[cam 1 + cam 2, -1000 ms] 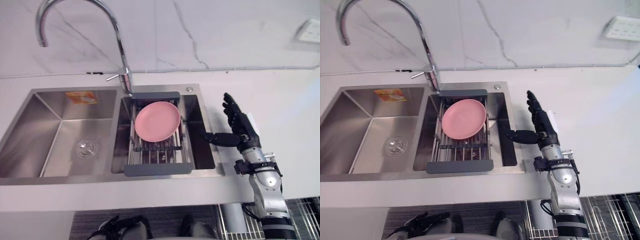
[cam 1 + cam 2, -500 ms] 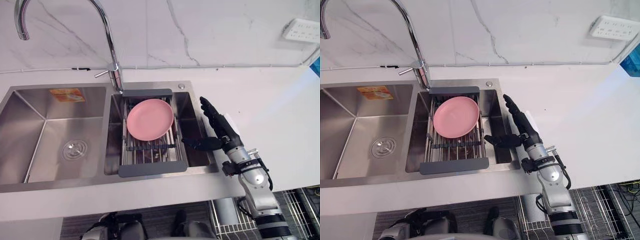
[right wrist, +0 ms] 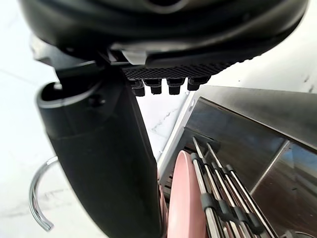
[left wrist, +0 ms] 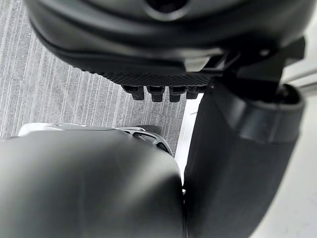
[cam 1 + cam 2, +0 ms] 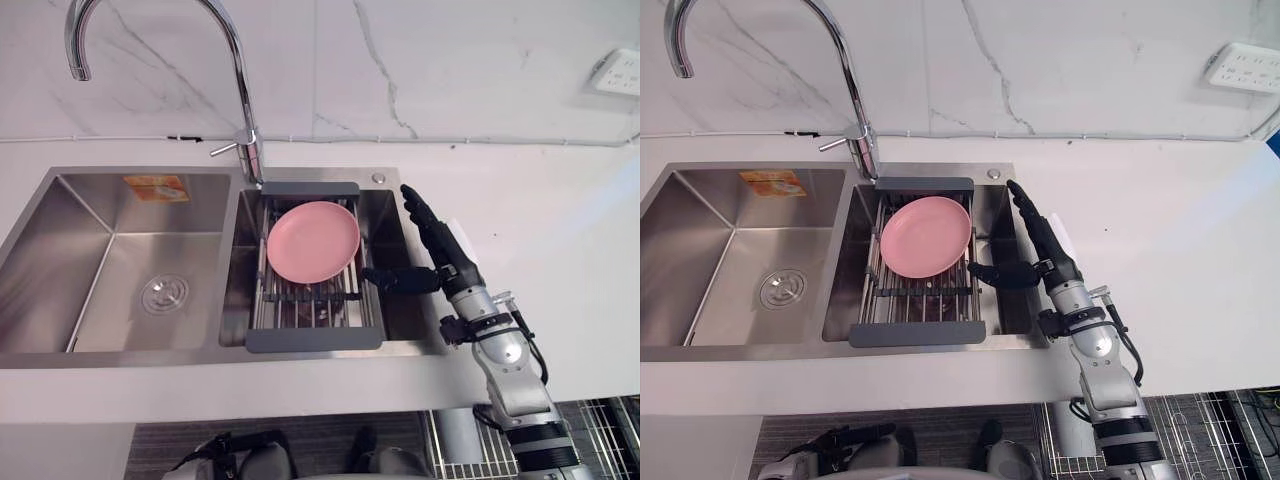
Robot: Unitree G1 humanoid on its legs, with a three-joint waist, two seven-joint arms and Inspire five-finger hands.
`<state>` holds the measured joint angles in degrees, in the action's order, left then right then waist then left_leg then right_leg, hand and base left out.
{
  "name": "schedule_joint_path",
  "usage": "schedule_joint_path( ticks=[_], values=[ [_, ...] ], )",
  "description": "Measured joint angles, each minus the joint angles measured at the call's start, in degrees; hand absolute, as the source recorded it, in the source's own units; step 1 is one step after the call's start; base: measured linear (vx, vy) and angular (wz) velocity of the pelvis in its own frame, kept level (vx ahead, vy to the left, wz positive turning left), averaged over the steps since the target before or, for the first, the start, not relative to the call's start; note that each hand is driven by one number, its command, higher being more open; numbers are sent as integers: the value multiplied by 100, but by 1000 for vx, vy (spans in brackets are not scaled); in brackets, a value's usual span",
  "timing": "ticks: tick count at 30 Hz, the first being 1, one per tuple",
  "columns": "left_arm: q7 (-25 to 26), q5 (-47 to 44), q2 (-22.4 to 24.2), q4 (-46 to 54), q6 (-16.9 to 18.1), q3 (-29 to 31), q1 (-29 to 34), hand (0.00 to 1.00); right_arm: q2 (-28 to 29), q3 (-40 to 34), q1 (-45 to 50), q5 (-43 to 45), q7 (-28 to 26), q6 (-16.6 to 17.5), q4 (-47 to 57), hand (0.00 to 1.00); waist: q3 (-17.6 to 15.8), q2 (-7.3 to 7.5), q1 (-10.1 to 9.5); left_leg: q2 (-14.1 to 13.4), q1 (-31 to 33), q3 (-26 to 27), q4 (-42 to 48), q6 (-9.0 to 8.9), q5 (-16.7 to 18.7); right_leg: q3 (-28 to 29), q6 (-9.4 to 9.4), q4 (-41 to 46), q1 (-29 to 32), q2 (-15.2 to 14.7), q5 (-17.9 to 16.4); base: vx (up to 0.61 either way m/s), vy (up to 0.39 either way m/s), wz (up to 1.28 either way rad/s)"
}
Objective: Walk over to the sink, pick up the cup, carry it to the dishwasher, place the cup inside the dishwasher, then close the dishwasher door
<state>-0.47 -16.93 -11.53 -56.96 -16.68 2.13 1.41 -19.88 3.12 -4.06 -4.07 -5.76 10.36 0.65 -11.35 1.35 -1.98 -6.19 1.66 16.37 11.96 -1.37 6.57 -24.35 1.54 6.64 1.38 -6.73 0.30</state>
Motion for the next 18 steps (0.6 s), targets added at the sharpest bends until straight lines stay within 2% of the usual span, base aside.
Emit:
schedule_joint_path(
  ticks=[7,12,16,18],
  values=[
    [-100,-4,7,10,16,28,29,100,-1,260,-162,-458,-47,-488,-7,100,1,-6,-41,104,-16,-143,-163,38,-131,-131,16,0,-30,-75,11,-29,6,11],
    [-90,-14,8,40,70,28,67,100,-26,308,-418,-518,-145,-640,-12,100,1,-8,-48,119,-21,-156,-173,46,-144,-142,17,13,-34,-90,12,-5,0,1],
    [-39,-16,12,60,71,48,84,100,-94,428,-494,-924,-192,-723,-11,100,1,-8,-66,122,-29,-158,-154,46,-144,-142,16,25,-44,-95,12,0,0,0],
    [-23,-15,20,64,66,88,87,100,-142,563,-552,-1308,-178,-909,-11,100,1,-8,-79,122,-34,-157,-130,46,-144,-140,16,37,-51,-99,12,-15,-1,0]
  ],
)
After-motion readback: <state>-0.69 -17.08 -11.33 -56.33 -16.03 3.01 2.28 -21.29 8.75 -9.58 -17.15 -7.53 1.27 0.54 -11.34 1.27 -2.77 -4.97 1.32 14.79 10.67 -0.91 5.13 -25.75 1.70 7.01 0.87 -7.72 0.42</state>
